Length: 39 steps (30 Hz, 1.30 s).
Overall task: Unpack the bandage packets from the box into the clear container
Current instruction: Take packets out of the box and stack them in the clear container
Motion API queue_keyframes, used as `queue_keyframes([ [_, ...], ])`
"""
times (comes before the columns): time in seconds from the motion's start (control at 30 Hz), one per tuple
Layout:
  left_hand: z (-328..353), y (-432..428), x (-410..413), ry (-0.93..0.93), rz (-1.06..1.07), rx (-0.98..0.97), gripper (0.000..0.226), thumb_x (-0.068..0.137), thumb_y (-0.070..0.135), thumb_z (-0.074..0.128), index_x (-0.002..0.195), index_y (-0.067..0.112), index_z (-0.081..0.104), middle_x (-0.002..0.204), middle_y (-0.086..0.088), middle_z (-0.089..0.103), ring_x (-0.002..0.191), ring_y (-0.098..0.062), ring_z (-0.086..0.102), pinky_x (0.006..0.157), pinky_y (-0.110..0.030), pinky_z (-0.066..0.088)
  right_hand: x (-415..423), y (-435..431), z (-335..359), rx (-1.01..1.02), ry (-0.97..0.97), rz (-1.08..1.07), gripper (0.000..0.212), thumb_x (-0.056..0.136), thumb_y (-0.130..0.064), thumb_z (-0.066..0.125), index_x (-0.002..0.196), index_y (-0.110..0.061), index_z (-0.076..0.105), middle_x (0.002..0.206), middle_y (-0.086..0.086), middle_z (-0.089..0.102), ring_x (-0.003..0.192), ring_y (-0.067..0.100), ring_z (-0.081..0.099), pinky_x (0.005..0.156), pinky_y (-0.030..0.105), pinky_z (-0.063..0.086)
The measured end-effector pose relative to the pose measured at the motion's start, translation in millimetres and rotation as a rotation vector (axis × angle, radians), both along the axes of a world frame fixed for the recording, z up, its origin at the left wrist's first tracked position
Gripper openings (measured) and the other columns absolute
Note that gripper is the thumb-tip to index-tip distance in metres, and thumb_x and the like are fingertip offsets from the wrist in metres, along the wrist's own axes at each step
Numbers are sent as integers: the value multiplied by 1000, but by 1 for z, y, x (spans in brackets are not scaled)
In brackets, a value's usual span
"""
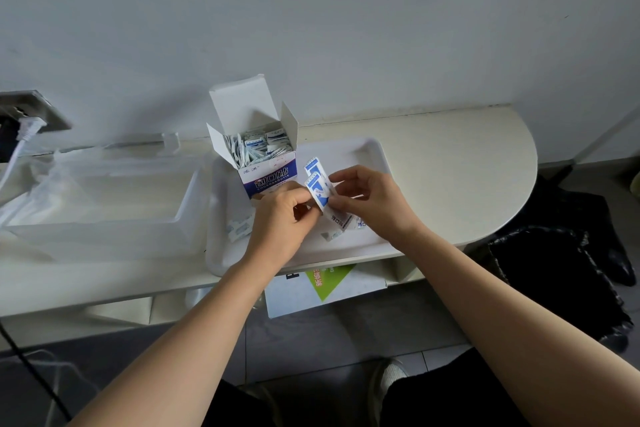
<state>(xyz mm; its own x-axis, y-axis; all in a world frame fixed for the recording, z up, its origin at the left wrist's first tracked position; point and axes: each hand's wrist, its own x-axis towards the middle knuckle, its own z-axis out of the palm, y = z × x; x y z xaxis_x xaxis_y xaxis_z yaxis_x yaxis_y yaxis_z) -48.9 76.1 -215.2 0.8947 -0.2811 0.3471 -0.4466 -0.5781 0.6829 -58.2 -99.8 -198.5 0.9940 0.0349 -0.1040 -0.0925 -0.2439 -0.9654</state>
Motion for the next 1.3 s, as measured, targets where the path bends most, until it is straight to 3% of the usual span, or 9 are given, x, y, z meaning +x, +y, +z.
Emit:
queue_keyframes([
  [0.2, 3, 6, 3, 186, -4, -59, 14, 80, 17, 75, 93, 19, 70, 79, 15, 66, 62, 1, 56, 60, -15, 44, 13, -24, 17, -155, -238, -259, 9, 87, -13, 66, 91, -17, 73, 80, 0, 69, 70, 9, 61, 69, 30, 52],
  [0.33, 3, 6, 2, 186, -54, -39, 16, 77, 19, 78, 87, 22, 66, 83, 10, 69, 71, -6, 63, 64, -25, 49, 5, -25, 7, -557, -223, -9, 14, 85, -12, 66, 94, -13, 76, 89, 6, 66, 76, 17, 59, 71, 32, 48],
  [0.47, 5, 5, 0, 172, -14, -49, 18, 76, 23, 79, 85, 18, 64, 82, 11, 70, 77, -7, 67, 69, -32, 55, 5, -17, 7, -548, -222, 48, 15, 90, -14, 61, 97, -11, 74, 88, 2, 66, 75, 11, 55, 65, 18, 37],
  [0.7, 4, -1, -3, 172, 38, -23, 23, 77, 30, 78, 85, 20, 59, 75, 8, 69, 66, -5, 62, 62, -32, 53, -7, -8, 14, -383, -55, 286, 17, 95, -26, 56, 92, -14, 68, 71, 1, 64, 58, 4, 51, 56, 16, 40],
  [0.8, 6, -1, -2, 173, 50, 9, 32, 73, 27, 81, 92, 20, 55, 75, 11, 61, 61, -2, 54, 59, -18, 45, -1, -17, 11, -458, -128, 157, 9, 87, -16, 65, 93, -13, 71, 71, 1, 66, 60, 8, 53, 54, 15, 38],
  [0.9, 3, 2, 0, 174, -30, 271, 47, 65, 34, 85, 102, 21, 58, 94, 9, 54, 82, -8, 49, 71, -22, 41, 7, -32, 10, -480, -160, -96, 9, 87, -15, 63, 92, -14, 71, 69, -2, 61, 63, 14, 51, 52, 16, 36],
  [1.0, 0, 4, 1, 204, -61, 439, 32, 70, 32, 81, 99, 25, 69, 104, 5, 56, 103, -16, 49, 81, -28, 40, 5, -41, 7, -512, -120, -82, 10, 88, -15, 61, 90, -14, 71, 67, -3, 60, 61, 14, 50, 50, 14, 35],
  [1.13, -2, 8, 6, 123, -77, 394, 9, 82, 23, 71, 89, 23, 75, 87, 3, 64, 86, -21, 58, 73, -35, 48, 2, -41, 2, -549, -111, -4, 12, 89, -16, 60, 93, -13, 71, 74, 3, 66, 64, 16, 53, 51, 14, 36],
  [1.3, 2, 9, 6, -21, -3, 261, 7, 85, 19, 68, 81, 17, 74, 77, 3, 65, 75, -19, 58, 65, -34, 49, 3, -39, 3, -551, -179, -76, 12, 88, -15, 61, 93, -16, 72, 71, -2, 64, 64, 16, 54, 53, 14, 35],
])
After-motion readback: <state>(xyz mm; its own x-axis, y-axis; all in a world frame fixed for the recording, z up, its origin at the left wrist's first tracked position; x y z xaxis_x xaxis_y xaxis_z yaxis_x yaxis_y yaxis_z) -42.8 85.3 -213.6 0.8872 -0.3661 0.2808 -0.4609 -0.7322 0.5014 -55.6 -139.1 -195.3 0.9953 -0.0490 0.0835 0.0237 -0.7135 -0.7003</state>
